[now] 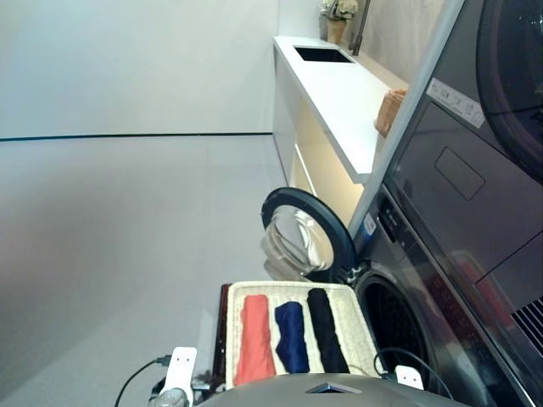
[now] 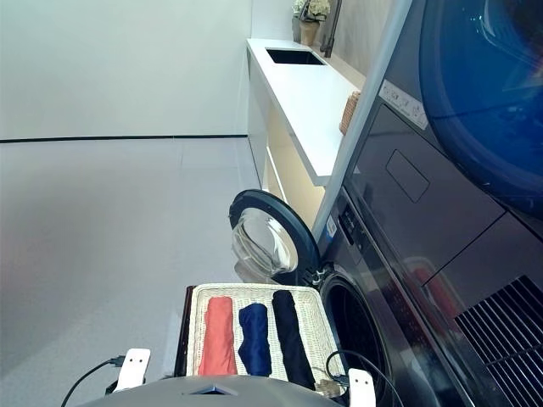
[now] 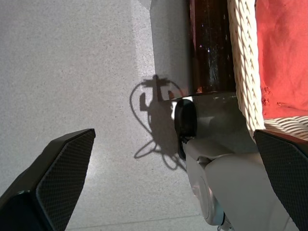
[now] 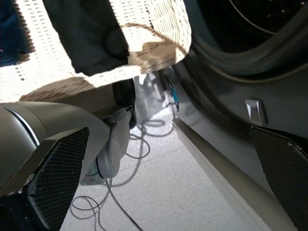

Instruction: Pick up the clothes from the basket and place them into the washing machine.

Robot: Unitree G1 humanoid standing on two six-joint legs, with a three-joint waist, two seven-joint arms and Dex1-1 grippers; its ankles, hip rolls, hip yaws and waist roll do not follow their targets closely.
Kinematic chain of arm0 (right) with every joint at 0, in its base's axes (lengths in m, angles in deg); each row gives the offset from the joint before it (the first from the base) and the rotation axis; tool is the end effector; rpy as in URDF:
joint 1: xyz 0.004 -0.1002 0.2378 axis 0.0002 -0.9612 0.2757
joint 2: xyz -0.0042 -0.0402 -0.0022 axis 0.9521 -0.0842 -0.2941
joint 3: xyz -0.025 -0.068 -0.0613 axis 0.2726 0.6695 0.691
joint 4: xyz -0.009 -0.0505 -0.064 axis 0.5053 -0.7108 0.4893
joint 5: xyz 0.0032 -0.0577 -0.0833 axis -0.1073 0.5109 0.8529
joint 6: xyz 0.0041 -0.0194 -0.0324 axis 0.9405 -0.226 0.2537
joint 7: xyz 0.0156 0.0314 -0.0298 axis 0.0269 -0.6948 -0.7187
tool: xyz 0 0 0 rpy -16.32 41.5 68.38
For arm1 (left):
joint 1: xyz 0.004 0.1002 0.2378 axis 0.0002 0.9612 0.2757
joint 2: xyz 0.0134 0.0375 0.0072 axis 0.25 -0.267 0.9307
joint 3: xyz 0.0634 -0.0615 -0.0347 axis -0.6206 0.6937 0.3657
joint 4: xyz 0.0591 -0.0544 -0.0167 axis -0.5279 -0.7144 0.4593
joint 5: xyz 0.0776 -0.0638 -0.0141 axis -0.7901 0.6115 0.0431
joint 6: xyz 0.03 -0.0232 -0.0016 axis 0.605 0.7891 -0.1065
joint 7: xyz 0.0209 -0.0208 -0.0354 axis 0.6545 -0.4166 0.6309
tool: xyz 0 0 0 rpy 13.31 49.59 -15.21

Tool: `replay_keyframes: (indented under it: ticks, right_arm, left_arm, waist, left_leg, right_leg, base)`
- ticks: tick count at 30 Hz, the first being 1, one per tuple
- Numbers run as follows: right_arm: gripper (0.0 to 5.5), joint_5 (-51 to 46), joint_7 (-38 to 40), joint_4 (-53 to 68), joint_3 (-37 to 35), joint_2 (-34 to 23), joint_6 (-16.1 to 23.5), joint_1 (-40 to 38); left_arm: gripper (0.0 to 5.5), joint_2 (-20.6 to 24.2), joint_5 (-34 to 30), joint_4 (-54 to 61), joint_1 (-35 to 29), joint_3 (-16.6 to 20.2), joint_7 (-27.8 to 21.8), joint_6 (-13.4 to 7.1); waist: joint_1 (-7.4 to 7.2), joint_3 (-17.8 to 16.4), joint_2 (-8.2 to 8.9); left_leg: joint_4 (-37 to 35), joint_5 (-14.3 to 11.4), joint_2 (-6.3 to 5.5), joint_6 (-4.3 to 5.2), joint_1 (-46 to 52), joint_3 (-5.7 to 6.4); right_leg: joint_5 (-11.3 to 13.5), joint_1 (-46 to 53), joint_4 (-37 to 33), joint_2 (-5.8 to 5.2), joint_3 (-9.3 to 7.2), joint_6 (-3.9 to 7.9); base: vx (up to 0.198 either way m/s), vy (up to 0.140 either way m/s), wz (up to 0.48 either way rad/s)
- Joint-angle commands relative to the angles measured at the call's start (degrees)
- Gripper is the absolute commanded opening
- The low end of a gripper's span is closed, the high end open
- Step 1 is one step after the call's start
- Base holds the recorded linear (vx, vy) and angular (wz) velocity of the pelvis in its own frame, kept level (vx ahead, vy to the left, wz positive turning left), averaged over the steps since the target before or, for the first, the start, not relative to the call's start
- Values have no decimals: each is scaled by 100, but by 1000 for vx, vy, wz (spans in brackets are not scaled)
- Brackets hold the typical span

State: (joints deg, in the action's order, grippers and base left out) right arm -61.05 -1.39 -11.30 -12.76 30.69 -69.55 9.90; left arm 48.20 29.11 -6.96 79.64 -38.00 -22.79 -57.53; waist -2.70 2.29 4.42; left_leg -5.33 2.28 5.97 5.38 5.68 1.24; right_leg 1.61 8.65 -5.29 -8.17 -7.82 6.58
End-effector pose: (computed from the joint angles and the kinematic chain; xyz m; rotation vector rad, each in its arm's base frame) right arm 0.0088 -0.2167 -0.1164 0.0552 1.3232 -0.1762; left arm 0.0369 0.2275 -0.1118 0.1528 1.2296 0.0556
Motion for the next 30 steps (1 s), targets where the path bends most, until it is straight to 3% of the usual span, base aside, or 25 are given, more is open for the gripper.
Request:
replay_keyframes:
  ticks: [1,15,23,30]
  right_arm:
    - [550,233,26,-241,-141,-120,84,599]
    - [550,246,8,-306,-170,-176,87,600]
    - [550,221,65,-483,-269,-180,39,624]
    - [550,51,128,-315,-302,-198,101,675]
  left_arm:
    - [550,-215,-167,-330,-488,-301,-36,-27]
    - [550,-249,-61,-305,-442,-267,-7,-3]
    - [550,-322,386,-445,-436,2,-15,103]
    - [550,-376,587,-230,-469,-57,124,1]
  waist:
    - [256,-605,-339]
    - [264,-653,-381]
    - [273,-644,-389]
    - [263,-661,-420]
  left_leg:
    - [33,-356,-112,0,357,-431]
    - [33,-366,-144,-12,358,-422]
    - [33,-369,-165,-28,377,-412]
    - [33,-362,-168,-34,370,-429]
  right_leg:
    - [-66,90,94,-49,-303,198]
    - [-51,128,73,-82,-335,200]
    - [-51,159,65,-90,-349,198]
    - [-43,141,80,-97,-354,200]
  base:
    - [0,0,0]
    - [0,0,0]
    - [0,0,0]
    - [0,0,0]
